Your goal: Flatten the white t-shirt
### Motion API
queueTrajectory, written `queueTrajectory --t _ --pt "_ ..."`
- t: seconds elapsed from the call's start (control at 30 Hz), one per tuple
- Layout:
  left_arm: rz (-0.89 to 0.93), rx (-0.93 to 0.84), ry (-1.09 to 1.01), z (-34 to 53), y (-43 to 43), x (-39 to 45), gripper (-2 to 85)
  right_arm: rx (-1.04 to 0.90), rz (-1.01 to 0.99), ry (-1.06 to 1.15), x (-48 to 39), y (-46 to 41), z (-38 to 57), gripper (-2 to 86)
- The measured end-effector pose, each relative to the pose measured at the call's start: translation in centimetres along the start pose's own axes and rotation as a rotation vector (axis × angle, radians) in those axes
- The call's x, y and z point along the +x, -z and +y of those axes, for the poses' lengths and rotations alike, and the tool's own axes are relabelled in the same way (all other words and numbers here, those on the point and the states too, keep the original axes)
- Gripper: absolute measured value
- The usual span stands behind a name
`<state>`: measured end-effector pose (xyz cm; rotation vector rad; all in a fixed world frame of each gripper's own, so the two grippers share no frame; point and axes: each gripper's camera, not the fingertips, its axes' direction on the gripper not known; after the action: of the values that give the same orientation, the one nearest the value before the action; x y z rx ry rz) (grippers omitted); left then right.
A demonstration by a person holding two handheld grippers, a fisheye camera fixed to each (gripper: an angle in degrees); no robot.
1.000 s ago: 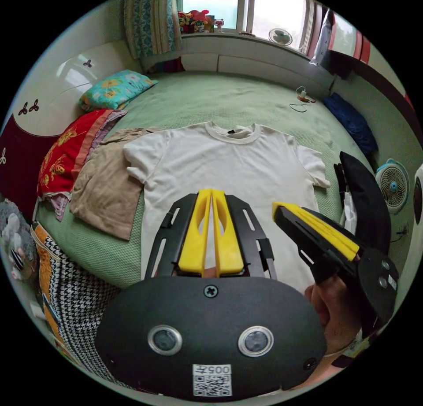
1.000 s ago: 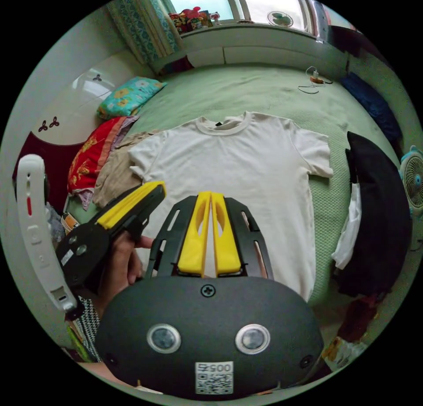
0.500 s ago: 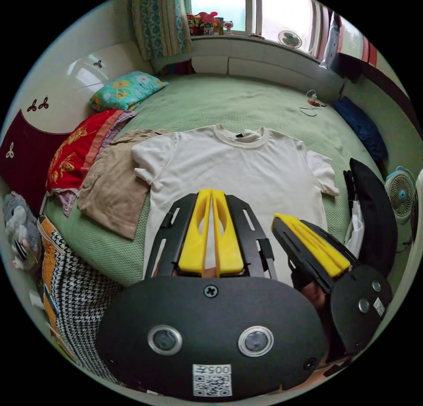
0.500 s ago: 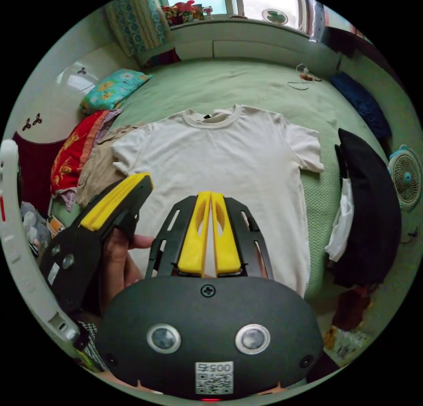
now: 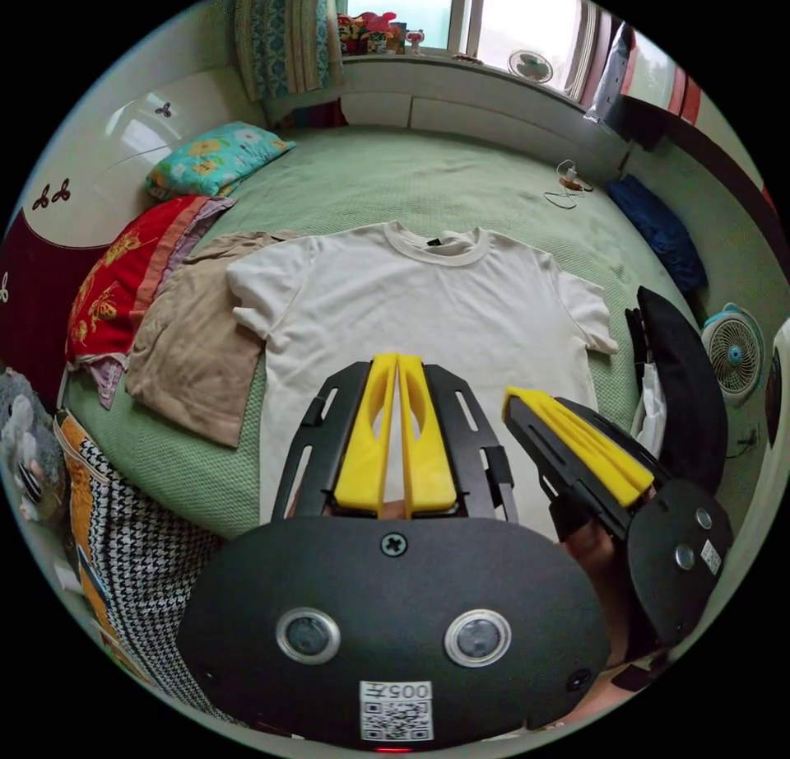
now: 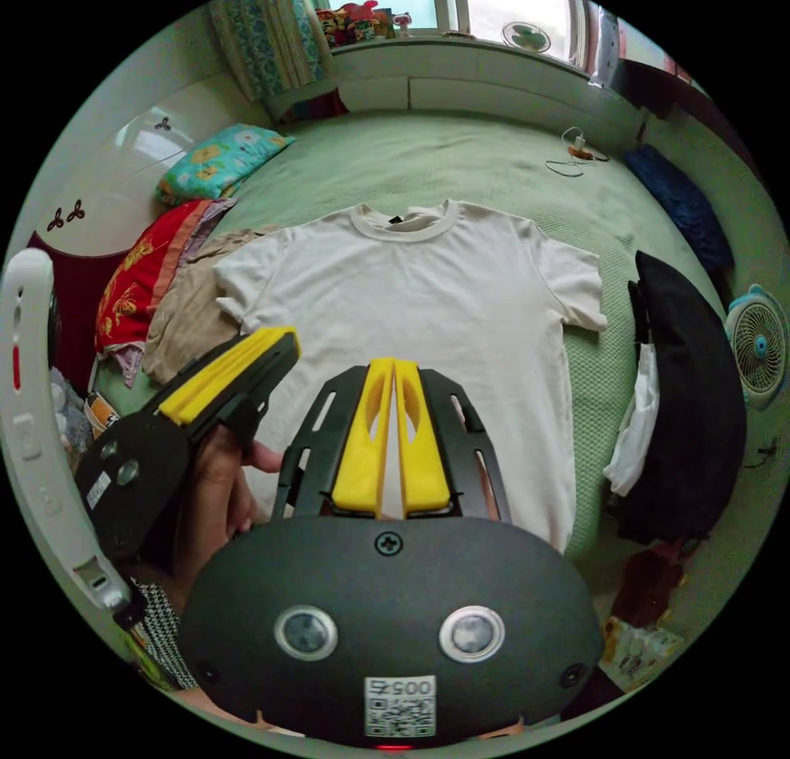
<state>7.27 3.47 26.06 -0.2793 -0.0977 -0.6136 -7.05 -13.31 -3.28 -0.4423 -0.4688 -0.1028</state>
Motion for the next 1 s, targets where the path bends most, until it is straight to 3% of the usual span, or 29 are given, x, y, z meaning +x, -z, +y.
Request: queueTrajectory --t 0.73,1.0 --pt "0.012 -0.028 -0.065 -3.2 -3.7 1.1 0.0 0.006 0.059 -0.026 1.6 0.4 0.2 -1.0" --pt "0.138 -0.086 -0.084 -4.4 -5.7 1.3 -0.1 0.020 0.054 -0.245 6.4 1.3 0.9 -0.9"
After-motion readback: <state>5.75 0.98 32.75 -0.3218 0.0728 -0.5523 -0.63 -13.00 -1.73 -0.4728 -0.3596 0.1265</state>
